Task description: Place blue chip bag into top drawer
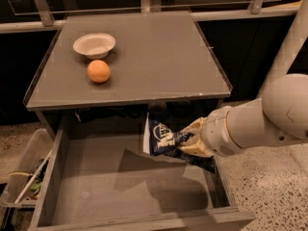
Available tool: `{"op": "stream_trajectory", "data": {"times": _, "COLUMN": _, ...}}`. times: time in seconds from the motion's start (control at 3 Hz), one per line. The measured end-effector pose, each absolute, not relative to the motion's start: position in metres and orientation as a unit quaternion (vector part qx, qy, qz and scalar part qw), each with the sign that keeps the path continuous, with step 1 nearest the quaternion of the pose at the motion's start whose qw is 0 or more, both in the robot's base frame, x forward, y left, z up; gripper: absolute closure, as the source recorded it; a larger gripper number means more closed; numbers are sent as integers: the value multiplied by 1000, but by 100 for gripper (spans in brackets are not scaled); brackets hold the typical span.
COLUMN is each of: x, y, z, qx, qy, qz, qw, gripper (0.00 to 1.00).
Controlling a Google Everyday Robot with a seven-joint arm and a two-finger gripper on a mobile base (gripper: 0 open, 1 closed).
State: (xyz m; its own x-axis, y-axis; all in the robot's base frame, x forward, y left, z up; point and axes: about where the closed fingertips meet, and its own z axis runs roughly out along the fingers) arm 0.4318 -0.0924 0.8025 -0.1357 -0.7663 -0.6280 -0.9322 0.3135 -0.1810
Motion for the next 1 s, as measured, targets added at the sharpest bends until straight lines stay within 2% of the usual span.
{"op": "stream_trajectory", "data": {"times": 0.33, "x": 430, "y": -86, "z": 798, "qx": -576, "qy": 742, "qz": 130, "qw": 319, "gripper": 100}}
{"op": "stream_trajectory", "data": {"times": 1.0, "x": 432, "y": -32, "z": 717, "qx": -569, "qy": 743, "qz": 184, "qw": 299, "gripper": 100}}
